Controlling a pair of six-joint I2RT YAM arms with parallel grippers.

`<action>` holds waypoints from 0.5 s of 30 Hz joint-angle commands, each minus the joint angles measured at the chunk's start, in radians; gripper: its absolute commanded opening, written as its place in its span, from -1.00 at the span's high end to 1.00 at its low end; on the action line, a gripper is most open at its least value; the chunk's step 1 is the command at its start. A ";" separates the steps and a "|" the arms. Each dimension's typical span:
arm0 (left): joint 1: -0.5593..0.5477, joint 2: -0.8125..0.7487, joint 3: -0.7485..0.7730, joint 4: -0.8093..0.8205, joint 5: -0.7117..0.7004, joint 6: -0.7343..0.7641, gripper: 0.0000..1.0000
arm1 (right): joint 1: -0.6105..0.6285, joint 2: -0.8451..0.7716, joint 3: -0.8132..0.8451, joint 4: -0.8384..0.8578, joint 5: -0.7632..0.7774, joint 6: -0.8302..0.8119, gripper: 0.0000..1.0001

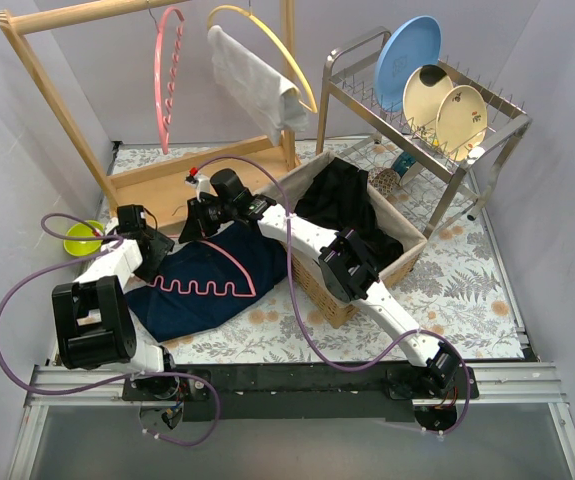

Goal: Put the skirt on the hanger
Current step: Place skirt on hanger

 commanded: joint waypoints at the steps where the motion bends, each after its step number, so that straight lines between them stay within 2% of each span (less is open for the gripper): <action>1: 0.023 0.053 -0.004 -0.077 -0.120 0.001 -0.29 | -0.015 0.128 0.020 0.005 0.080 0.008 0.97; 3: 0.022 0.059 -0.013 -0.069 -0.111 0.006 -0.28 | -0.008 0.139 0.025 0.001 0.097 0.008 0.97; 7: 0.022 0.062 -0.025 -0.046 -0.083 0.027 -0.04 | -0.002 0.162 0.040 -0.014 0.099 -0.002 0.97; 10: 0.023 0.048 -0.035 -0.017 -0.048 0.052 0.37 | -0.002 0.162 0.048 -0.026 0.099 -0.014 0.97; 11: 0.023 0.033 -0.036 -0.009 -0.041 0.055 0.58 | -0.002 0.162 0.053 -0.029 0.101 -0.020 0.97; 12: 0.022 0.021 -0.035 -0.005 -0.025 0.064 0.89 | -0.002 0.161 0.053 -0.034 0.099 -0.022 0.97; 13: 0.023 0.005 -0.035 -0.001 -0.019 0.066 0.99 | -0.001 0.159 0.059 -0.035 0.099 -0.023 0.97; 15: 0.023 -0.041 -0.029 0.000 -0.010 0.076 1.00 | -0.002 0.156 0.059 -0.038 0.096 -0.023 0.97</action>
